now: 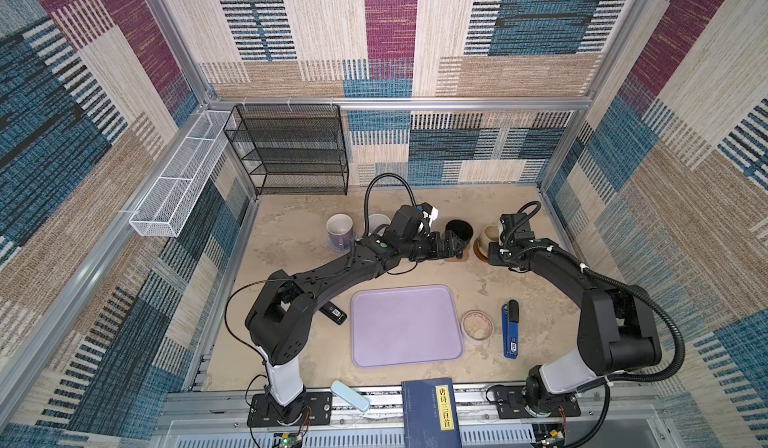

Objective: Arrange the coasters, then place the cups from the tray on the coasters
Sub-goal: 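Lower the cream glazed mug onto the brown round coaster and open the right gripper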

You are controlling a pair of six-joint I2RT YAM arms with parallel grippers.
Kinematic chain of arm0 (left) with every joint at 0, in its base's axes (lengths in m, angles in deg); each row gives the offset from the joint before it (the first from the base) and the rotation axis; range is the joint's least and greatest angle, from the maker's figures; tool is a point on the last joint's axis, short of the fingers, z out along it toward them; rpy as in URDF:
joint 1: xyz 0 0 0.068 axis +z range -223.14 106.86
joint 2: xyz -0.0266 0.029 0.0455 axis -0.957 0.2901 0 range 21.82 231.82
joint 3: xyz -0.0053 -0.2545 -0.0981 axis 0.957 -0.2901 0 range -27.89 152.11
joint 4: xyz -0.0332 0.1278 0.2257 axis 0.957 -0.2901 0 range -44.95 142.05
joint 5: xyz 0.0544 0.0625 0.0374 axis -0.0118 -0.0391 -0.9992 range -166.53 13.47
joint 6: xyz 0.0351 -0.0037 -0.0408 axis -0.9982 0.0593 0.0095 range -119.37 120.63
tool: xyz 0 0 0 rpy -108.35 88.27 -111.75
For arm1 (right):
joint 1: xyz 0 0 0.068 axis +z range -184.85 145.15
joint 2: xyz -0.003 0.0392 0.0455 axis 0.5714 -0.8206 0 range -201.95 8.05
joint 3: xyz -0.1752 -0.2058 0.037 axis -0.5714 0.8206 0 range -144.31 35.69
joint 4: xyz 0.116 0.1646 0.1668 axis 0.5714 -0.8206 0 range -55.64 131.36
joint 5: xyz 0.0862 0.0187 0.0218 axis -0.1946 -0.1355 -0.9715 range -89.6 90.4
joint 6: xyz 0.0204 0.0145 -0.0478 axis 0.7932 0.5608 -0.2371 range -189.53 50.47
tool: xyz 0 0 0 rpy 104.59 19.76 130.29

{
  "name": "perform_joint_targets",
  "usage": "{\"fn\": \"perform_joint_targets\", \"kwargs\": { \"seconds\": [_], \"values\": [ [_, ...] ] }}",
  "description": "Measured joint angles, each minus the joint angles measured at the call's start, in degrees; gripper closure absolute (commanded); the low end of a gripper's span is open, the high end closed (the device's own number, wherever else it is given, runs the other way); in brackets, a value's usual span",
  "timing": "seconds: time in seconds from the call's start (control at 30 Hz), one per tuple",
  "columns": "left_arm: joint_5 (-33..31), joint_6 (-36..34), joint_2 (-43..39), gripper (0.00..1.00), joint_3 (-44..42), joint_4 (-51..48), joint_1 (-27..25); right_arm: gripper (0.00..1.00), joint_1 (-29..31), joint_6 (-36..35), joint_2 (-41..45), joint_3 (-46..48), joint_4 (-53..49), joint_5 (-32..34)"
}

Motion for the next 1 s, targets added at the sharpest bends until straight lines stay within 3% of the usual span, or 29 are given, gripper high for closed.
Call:
{"fn": "perform_joint_targets", "kwargs": {
  "seconds": [0.2,1.0],
  "values": [
    [-0.02,0.02,-0.39,0.01,-0.28,0.46,0.02,0.69,0.0,-0.13,-0.04,0.35,0.04,0.0],
    [-0.44,0.2,-1.62,0.01,-2.16,1.25,0.07,0.68,0.09,0.02,-1.64,-0.35,0.57,2.21]
  ]
}}
